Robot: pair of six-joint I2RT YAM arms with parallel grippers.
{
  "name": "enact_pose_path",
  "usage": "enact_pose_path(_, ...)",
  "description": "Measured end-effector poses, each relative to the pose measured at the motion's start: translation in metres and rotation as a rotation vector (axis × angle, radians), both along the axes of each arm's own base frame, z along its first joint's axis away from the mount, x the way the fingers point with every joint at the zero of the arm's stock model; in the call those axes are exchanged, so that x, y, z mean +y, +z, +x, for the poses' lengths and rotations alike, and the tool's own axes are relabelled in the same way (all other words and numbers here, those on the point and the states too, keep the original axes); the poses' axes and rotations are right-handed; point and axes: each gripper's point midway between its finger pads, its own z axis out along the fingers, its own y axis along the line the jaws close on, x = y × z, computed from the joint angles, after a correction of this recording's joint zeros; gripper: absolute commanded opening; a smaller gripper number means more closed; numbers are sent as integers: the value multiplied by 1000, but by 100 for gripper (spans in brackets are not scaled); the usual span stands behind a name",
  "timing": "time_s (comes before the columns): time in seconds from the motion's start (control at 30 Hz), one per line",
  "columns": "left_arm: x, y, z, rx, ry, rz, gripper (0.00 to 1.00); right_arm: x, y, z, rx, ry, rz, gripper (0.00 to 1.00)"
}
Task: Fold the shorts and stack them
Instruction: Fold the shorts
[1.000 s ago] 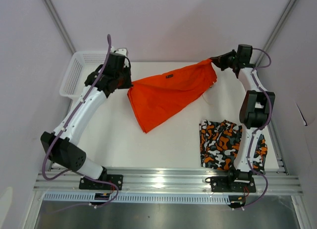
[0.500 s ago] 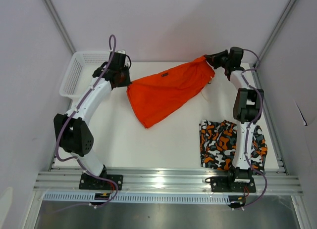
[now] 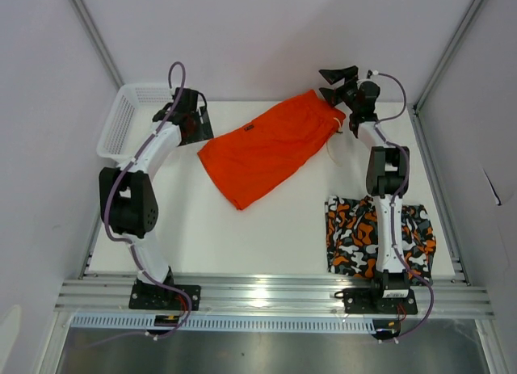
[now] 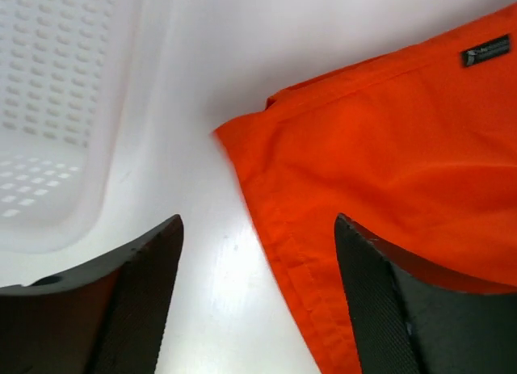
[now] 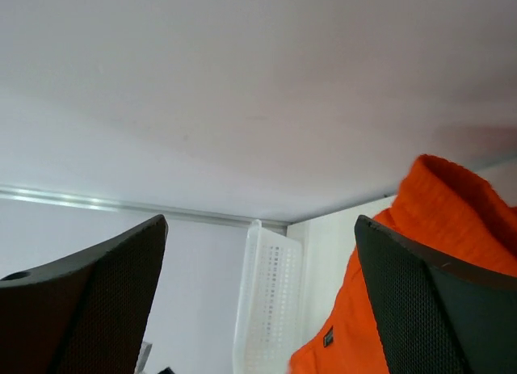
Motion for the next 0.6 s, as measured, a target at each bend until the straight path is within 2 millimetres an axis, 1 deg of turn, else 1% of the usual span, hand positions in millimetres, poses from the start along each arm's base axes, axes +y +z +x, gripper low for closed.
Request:
enact_pose_path(0.03, 4, -3, 1, 4, 20, 2, 84, 2, 1, 0, -13, 4, -3, 100)
enact_pose_path(0.1, 9, -4, 2, 5, 35, 3, 86, 5, 5, -2, -45, 10, -21, 99)
enact_pose_path(0.17, 10, 1, 5, -16, 43, -1, 86, 4, -1, -9, -39, 5, -52, 100)
enact_pose_path(0.2, 10, 5, 6, -27, 43, -5, 86, 1, -7, -15, -18, 1, -74, 100)
enact_pose_path(0.27, 8, 12, 7, -55, 36, -15, 85, -7, -17, -26, 10, -11, -120, 99)
enact_pose_path(0.33, 4, 18, 3, -80, 21, -27, 85, -19, -22, -40, 38, -26, -173, 99)
enact_pose_path(0.4, -1, 22, -2, -97, 0, -35, 84, -35, -22, -49, 50, -48, -227, 100)
enact_pose_path(0.5, -18, 24, -8, -116, -41, -46, 83, -56, -18, -57, 58, -87, -318, 99)
enact_pose_path(0.6, -39, 15, -14, -110, -92, -56, 83, -75, -16, -57, 52, -122, -412, 99)
